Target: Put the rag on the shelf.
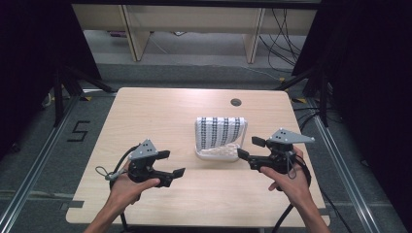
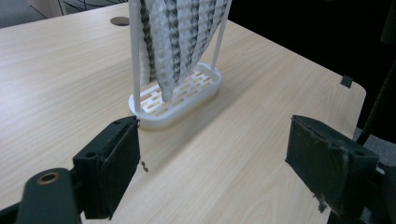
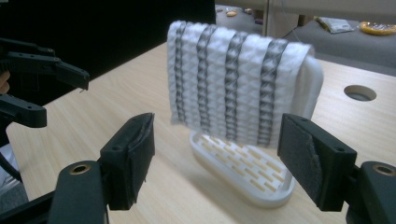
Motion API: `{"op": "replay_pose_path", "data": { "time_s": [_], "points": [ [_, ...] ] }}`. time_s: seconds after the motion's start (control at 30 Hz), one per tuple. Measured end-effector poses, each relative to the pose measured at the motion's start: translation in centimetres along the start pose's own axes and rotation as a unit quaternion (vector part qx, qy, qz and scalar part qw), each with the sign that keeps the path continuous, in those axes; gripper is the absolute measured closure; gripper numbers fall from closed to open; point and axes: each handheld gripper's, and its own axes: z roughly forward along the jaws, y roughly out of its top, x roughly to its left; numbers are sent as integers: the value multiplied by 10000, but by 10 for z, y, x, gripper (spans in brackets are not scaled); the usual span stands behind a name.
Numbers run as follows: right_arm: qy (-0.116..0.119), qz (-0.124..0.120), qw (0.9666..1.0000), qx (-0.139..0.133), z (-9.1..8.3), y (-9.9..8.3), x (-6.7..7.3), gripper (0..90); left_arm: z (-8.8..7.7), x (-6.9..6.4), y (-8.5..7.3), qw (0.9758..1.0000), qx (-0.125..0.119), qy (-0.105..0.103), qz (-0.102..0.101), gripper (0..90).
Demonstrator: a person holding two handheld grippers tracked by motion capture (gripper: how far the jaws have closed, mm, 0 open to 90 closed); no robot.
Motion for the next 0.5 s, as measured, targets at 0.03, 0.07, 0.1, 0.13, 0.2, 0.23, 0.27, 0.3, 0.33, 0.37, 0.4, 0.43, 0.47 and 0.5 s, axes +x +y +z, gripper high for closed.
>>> {"op": "replay_pose_path", "data": {
  "time_s": [0.03, 0.07, 0.1, 0.13, 0.2, 0.23, 0.27, 0.3, 0.33, 0.37, 0.4, 0.43, 0.47, 0.5],
  "points": [
    [28, 45, 10000, 28, 2, -5, 2, 286, -1, 0, -5, 10000, 3, -16, 29, 168],
    [74, -22, 9999, 86, 2, -6, 2, 286, -1, 0, -5, 10000, 3, -16, 29, 168],
    [74, -22, 9999, 86, 2, -6, 2, 286, -2, 0, -9, 10000, -16, 3, 44, 168],
    [29, -59, 10000, 70, 2, -9, 2, 286, -3, 1, -11, 10000, 28, 32, 65, 168],
    [64, -33, 9999, 147, 2, -13, 4, 286, -4, 1, -15, 10000, 20, 41, 67, 168],
    [40, -47, 9998, 210, 1, -16, 6, 287, -5, 2, -19, 10000, 2, 70, 34, 168],
    [40, -47, 9998, 210, 1, -16, 6, 287, -5, 2, -19, 10000, 2, 70, 34, 168],
    [-17, -91, 9997, 218, 2, -20, 7, 287, -6, 3, -23, 10000, -17, 59, 15, 168],
    [-17, -91, 9997, 218, 2, -20, 7, 287, -6, 3, -23, 10000, -17, 59, 15, 168],
    [60, 68, 9997, 208, 2, -23, 9, 287, -7, 3, -27, 10000, 7, 72, -7, 168],
    [26, -46, 9998, 175, 3, -25, 8, 287, -7, 3, -28, 10000, 10, 75, -27, 168],
    [26, -101, 9997, 237, 2, -28, 8, 287, -8, 4, -31, 10000, 22, 80, -22, 168],
    [26, -101, 9997, 237, 2, -28, 8, 287, -8, 4, -33, 9999, 25, 94, -35, 168],
    [41, 25, 9996, 295, 2, -32, 11, 287, -8, 4, -37, 10000, 30, 87, -19, 168]
  ]
}}
